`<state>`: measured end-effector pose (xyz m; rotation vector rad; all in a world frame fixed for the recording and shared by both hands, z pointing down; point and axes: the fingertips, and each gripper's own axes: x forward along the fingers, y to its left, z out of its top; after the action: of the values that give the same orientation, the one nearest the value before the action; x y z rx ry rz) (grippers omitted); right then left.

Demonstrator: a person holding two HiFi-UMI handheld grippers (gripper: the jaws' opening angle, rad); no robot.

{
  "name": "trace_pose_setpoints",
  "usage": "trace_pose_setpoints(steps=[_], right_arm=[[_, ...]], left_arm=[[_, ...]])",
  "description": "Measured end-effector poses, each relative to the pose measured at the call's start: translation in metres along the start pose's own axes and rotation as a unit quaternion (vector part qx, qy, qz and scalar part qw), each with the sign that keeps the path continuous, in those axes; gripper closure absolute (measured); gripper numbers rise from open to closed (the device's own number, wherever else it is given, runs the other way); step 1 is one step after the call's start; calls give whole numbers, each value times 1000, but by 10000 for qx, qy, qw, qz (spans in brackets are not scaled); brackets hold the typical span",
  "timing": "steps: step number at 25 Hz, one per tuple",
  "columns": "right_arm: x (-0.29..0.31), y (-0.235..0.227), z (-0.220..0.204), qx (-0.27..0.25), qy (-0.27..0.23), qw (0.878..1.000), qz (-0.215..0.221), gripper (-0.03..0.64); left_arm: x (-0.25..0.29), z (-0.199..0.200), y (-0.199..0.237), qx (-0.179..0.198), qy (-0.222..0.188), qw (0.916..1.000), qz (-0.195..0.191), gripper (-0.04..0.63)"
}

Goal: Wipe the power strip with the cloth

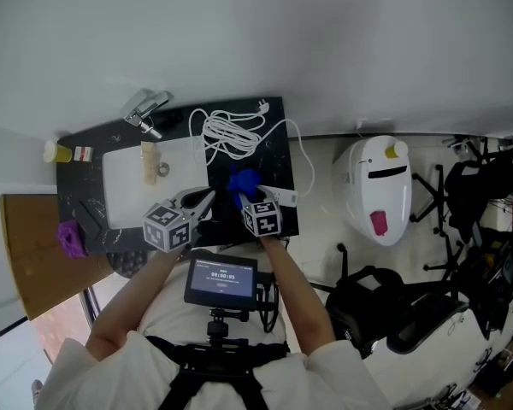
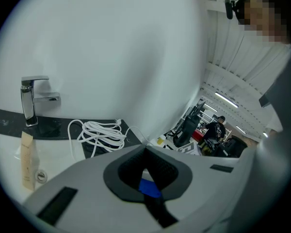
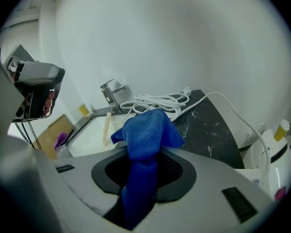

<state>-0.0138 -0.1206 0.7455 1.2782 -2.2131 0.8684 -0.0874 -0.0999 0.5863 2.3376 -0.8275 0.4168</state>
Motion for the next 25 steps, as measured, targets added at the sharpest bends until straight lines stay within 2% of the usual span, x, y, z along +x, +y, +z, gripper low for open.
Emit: trace_pose_setpoints(steps=[15,25], right_arm=[[1,-3,0,51,184,9998,-74,511],[1,-4,-1,8,112,9998,-168,511]], left_arm=[[5,3,-2,4,18,10000,-97,595],[5,2,-2,19,13,9999,-109,595]])
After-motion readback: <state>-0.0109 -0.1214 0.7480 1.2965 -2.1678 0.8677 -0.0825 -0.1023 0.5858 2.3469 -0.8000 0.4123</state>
